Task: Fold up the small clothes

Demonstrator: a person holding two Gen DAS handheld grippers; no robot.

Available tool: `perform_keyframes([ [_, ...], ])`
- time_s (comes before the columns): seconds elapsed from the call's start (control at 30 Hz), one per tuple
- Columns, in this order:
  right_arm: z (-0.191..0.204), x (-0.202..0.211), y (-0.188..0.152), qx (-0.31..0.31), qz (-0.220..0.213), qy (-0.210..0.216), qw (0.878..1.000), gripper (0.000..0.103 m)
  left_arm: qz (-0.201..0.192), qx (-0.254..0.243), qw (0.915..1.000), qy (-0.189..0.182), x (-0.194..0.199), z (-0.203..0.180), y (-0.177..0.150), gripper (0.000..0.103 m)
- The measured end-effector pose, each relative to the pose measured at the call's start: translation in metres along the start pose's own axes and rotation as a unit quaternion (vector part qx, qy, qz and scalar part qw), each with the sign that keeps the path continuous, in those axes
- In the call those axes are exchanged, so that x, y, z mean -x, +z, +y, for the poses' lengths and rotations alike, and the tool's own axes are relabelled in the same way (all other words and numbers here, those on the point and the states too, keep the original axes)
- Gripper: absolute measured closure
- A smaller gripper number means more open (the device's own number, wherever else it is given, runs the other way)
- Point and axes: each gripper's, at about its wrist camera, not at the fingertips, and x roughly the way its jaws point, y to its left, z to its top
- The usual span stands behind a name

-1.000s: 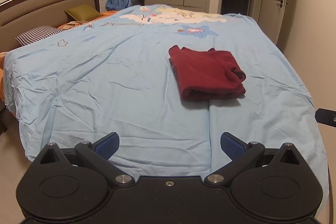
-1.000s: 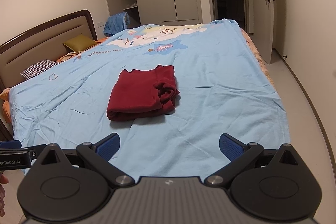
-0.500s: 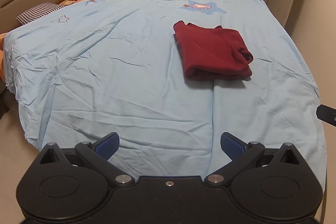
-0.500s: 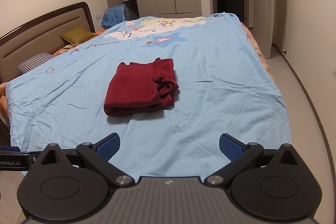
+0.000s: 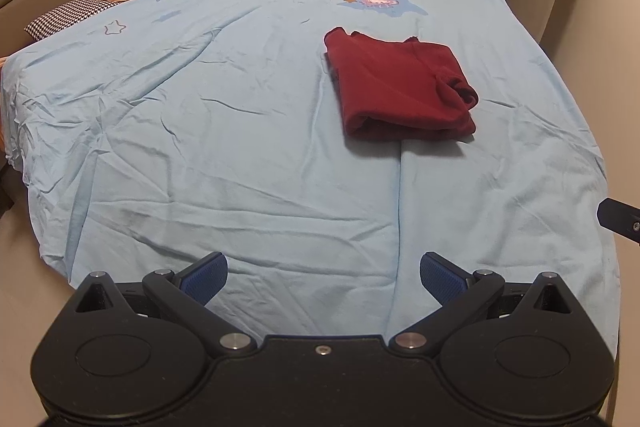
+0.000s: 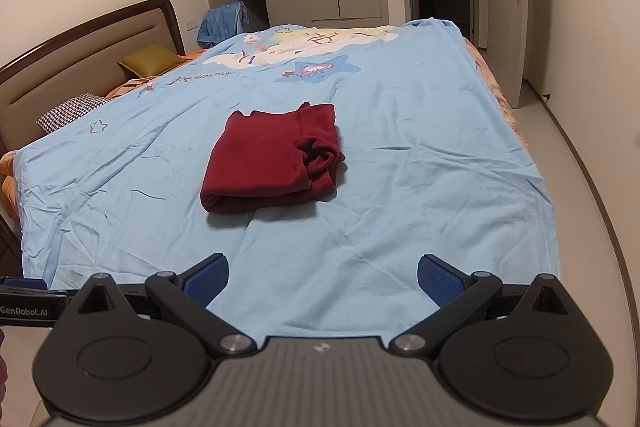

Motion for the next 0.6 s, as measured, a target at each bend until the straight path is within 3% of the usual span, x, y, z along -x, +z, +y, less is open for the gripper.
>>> perform_keyframes([
  [0.6, -0.0009, -0.0035, -0.002, 0.005, 0.009, 0.002, 1.0, 0.0, 0.007, 0.002, 0.9999, -0.008, -0.0039, 0.0004, 0.0001, 0.001],
])
